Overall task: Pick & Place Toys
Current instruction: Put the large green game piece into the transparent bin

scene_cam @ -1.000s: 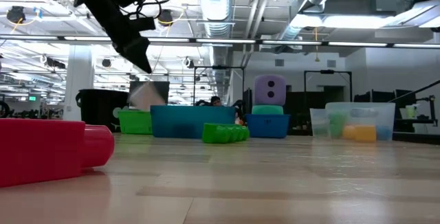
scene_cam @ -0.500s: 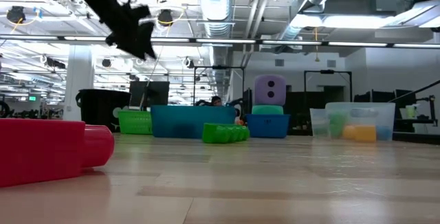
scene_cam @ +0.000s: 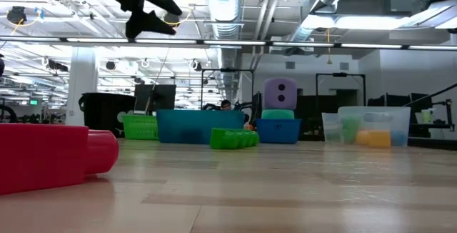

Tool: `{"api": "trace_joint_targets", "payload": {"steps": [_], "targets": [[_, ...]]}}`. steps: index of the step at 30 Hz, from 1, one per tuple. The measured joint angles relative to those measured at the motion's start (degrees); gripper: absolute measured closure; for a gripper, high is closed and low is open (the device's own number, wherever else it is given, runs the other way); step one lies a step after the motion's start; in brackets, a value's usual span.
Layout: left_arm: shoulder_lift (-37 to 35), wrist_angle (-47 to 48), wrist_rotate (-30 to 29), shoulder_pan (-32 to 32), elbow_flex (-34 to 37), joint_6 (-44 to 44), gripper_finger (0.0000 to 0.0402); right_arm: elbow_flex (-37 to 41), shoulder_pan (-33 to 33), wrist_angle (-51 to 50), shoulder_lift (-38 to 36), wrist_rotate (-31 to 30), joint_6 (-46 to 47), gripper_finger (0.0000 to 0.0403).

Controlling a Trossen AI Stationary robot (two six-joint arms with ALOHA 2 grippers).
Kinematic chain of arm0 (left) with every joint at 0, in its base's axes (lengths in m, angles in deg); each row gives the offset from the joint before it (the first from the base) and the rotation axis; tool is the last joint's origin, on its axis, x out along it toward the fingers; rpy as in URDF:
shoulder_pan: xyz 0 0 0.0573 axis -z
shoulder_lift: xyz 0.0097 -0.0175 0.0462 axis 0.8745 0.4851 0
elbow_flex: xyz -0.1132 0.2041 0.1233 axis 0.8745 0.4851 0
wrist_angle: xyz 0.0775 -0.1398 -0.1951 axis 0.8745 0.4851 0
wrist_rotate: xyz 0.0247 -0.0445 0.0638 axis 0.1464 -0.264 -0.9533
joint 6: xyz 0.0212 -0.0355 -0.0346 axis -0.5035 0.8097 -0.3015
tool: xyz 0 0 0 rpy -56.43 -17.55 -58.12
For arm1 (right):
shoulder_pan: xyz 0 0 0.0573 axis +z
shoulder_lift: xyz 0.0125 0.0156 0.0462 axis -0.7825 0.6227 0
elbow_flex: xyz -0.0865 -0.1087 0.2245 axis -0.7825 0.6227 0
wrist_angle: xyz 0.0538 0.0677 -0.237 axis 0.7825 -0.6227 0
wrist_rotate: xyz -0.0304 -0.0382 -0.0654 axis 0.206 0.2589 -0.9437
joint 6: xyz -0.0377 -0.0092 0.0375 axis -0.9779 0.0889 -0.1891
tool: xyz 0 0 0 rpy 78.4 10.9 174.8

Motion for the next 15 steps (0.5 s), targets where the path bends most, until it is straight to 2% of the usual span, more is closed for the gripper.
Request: {"api": "trace_joint_targets", "payload": {"steps": [4, 9, 15], "targets": [[5.18, -2.71, -1.73, 5.19, 0.02, 2.49, 0.0159, 2.11, 1.31, -0.70, 0.09, -0.04, 4.26, 0.0074], [12.93, -8.63, -2.39, 8.16, 0.02, 5.01, 0.0150, 2.71, 4.01, -1.21, 0.04, -0.45, 7.84, 0.0074], [22.48, -14.40, -2.37, 10.27, 0.03, 9.87, 0.0143, 2.71, 5.78, -4.98, 0.02, -3.25, 5.80, 0.0074]]}}
